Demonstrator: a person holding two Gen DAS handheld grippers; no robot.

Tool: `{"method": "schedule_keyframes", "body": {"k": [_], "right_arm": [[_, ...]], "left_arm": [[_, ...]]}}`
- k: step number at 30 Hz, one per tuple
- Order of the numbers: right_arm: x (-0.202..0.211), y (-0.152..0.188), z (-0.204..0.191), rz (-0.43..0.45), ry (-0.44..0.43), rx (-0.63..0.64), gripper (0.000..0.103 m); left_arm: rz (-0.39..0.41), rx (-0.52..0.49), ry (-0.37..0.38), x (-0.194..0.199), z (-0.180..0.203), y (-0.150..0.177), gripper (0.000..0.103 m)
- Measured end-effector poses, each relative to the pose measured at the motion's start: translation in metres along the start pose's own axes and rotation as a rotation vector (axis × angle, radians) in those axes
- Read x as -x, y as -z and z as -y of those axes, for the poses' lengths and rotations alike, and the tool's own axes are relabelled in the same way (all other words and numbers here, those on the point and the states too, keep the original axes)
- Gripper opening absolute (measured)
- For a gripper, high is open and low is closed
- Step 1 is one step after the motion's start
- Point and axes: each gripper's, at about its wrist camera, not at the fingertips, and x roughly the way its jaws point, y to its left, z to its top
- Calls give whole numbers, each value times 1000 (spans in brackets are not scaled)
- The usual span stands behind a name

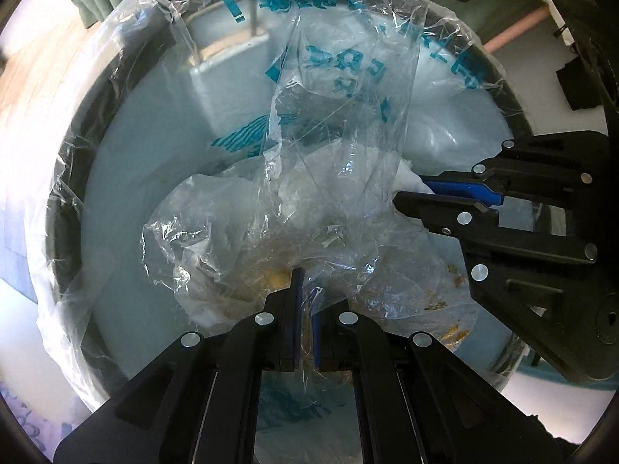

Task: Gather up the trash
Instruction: 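Lower the film and tissue into the bin with both tools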

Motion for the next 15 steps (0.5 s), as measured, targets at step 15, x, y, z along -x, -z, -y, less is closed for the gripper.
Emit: {"method": "schedule_keyframes", "body": {"k": [15], "right_arm": [[30,2,-5,25,32,78,9]], "left_arm": [[27,-68,-49,36,6,3,14]]}}
